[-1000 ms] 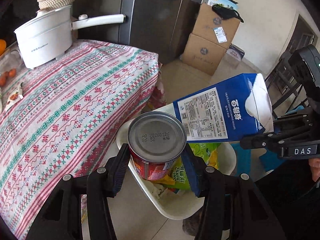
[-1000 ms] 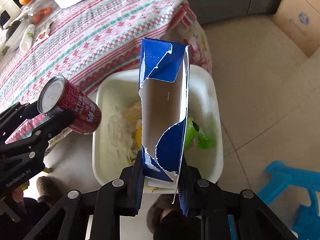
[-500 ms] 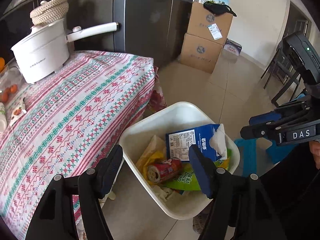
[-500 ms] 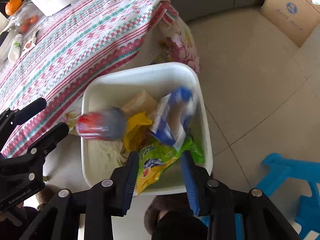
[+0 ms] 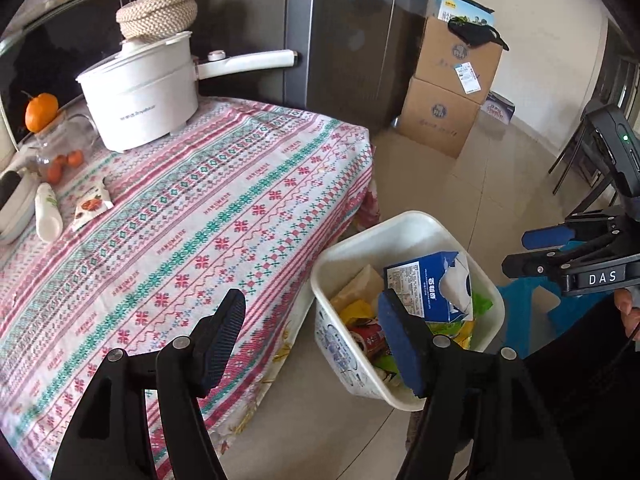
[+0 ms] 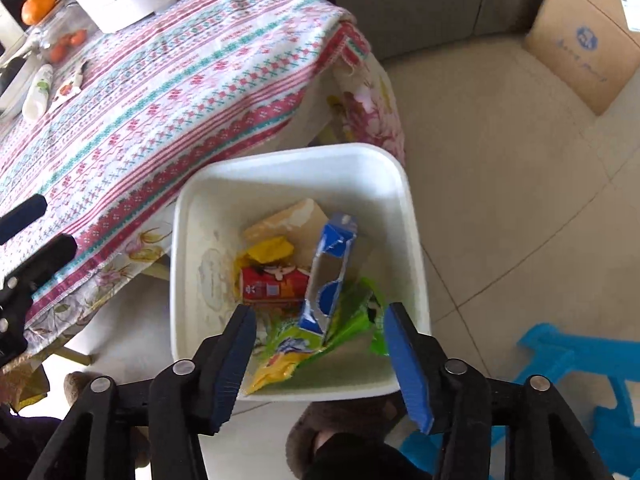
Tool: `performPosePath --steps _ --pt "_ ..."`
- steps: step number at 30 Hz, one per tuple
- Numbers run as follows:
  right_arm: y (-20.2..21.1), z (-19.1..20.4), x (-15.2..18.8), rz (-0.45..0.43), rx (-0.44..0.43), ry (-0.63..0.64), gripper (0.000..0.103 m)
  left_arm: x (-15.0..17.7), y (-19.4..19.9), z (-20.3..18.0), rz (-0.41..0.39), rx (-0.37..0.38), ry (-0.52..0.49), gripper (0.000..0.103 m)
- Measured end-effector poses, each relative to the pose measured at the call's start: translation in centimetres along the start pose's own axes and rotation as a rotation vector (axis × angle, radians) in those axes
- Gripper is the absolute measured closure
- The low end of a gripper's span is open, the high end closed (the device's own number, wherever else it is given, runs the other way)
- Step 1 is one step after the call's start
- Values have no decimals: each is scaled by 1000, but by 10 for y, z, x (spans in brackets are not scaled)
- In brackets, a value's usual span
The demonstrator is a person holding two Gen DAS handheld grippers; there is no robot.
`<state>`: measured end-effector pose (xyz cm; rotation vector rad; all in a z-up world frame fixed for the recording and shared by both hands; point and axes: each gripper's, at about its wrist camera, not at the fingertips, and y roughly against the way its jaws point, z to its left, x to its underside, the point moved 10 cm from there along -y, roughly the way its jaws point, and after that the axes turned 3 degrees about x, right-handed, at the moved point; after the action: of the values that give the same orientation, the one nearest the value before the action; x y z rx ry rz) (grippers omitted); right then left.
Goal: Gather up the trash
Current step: 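Open both tools over the white bin to drop the can and box, then grasp the white bottle with the left tool while the right tool reaches the pecan bag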
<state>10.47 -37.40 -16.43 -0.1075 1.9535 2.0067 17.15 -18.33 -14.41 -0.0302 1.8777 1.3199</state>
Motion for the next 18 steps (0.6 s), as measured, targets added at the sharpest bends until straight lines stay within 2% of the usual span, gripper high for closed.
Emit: performPosePath --steps 3,7,10,13,15,18 --pt "3 12 -8 -15 13 35 40 1 9 20 3 -39 14 27" --pt "9 38 -29 -44 -1 72 30 0 21 55 1 -99 71 25" --pt "15 64 -51 -86 -9 110 22 0 28 87 3 -151 121 18" --pt "19 99 -71 -130 -29 177 18 -1 37 124 6 -225 163 17" --pt "16 123 -83 -145 -45 219 16 -3 42 154 10 -271 211 17" --pt "8 158 -101 -147 -59 273 15 -5 49 203 17 -302 321 15"
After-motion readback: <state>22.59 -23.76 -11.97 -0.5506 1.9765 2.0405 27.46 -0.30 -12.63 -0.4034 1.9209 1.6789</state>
